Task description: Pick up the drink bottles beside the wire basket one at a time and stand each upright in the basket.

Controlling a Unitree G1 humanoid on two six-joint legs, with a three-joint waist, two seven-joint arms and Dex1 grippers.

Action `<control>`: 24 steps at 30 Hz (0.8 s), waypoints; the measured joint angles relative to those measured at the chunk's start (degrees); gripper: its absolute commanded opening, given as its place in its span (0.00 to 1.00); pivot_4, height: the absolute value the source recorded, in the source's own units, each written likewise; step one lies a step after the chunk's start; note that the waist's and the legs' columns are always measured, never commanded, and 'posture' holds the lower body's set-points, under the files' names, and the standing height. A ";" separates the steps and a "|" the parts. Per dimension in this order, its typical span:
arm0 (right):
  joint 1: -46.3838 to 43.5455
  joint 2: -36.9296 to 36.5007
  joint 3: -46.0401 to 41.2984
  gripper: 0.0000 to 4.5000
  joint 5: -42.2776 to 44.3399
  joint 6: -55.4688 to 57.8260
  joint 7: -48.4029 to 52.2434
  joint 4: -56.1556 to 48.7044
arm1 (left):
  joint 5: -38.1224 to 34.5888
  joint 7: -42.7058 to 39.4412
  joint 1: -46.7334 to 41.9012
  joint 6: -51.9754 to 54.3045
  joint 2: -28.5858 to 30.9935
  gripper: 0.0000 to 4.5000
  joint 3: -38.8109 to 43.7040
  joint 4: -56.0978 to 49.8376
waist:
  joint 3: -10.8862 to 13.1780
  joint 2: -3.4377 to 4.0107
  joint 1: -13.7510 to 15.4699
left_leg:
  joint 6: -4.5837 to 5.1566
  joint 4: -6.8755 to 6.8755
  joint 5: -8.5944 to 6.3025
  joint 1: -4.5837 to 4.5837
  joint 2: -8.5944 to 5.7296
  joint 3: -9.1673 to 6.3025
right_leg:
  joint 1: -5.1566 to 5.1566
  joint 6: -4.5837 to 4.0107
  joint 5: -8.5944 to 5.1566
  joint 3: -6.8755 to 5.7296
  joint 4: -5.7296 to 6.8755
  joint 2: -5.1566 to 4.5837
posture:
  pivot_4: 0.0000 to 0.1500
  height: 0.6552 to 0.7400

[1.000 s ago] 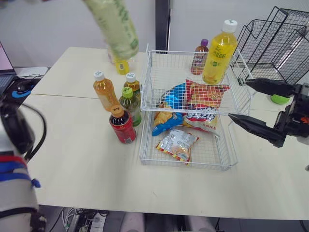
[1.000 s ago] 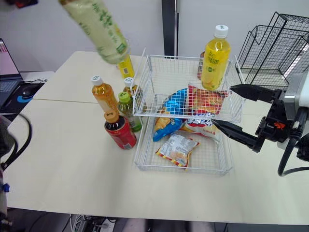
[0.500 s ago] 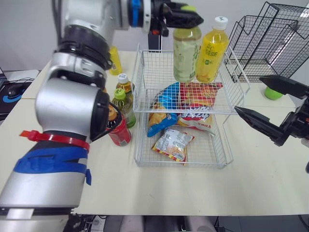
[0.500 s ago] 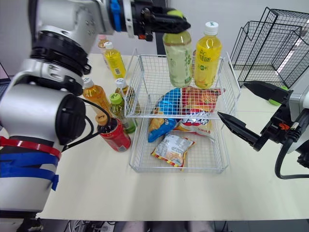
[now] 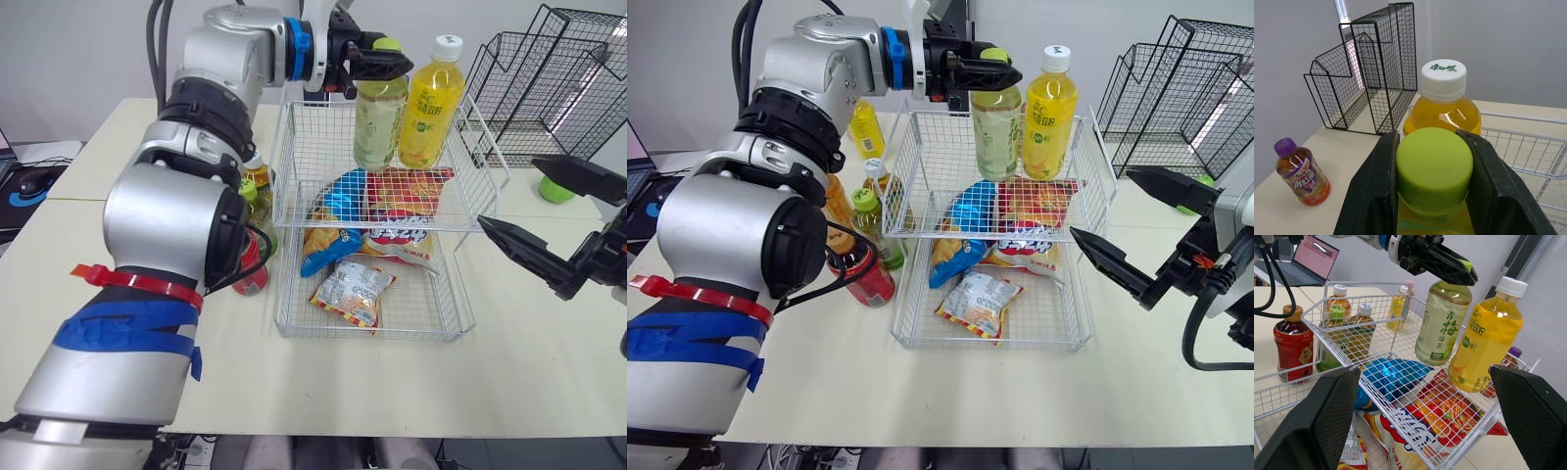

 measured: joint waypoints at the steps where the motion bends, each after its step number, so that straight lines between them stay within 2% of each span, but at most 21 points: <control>1: 0.00 -0.15 0.03 1.00 0.01 -0.03 -0.02 0.04 | 0.26 0.16 0.00 -0.04 -0.09 0.30 0.27 0.24 | 0.00 0.00 0.01 | 0.00 0.00 0.00 0.00 0.00 0.00 | 0.00 0.00 0.00 0.00 0.00 0.00 | 1.00 0.95; 2: 0.00 -0.27 0.07 1.00 0.02 -0.07 -0.02 0.05 | 0.38 0.23 0.00 -0.04 -0.14 0.30 0.44 0.45 | 0.00 0.00 0.01 | 0.00 0.00 0.00 0.00 0.00 0.00 | 0.00 0.00 0.00 0.00 0.00 0.00 | 1.00 0.95; 11: -0.01 -1.04 0.17 1.00 0.04 -1.11 0.05 0.41 | 0.82 -1.15 -0.18 0.25 0.14 0.95 3.22 1.09 | 0.00 0.00 0.04 | 0.00 0.00 0.00 0.01 0.00 0.00 | 0.01 0.00 0.00 -0.01 0.01 0.00 | 1.00 0.95; 12: -0.01 -1.09 0.18 1.00 0.04 -1.19 0.09 0.56 | 0.83 -1.62 -0.32 0.34 0.42 0.99 3.52 1.09 | 0.00 0.00 0.04 | 0.00 0.00 0.00 0.02 0.00 0.00 | 0.01 0.00 0.00 -0.01 0.01 0.00 | 1.00 0.95; 19: -1.17 -1.75 1.82 1.00 -0.15 -2.36 1.31 1.38 | 0.84 -7.36 -1.37 1.77 5.94 0.99 4.04 -1.06 | 0.00 0.01 -0.28 | 0.00 0.00 0.00 0.03 0.02 0.00 | 0.01 0.00 0.00 -0.01 0.02 0.01 | 1.00 0.95; 24: -3.97 -1.77 5.78 1.00 -1.27 -3.87 2.54 2.73 | 0.32 -9.78 -0.44 6.27 12.26 0.99 5.00 -8.39 | -0.01 0.03 -0.40 | -0.01 0.00 0.00 0.04 0.05 -0.01 | 0.02 0.00 0.00 -0.02 0.03 0.01 | 1.00 0.95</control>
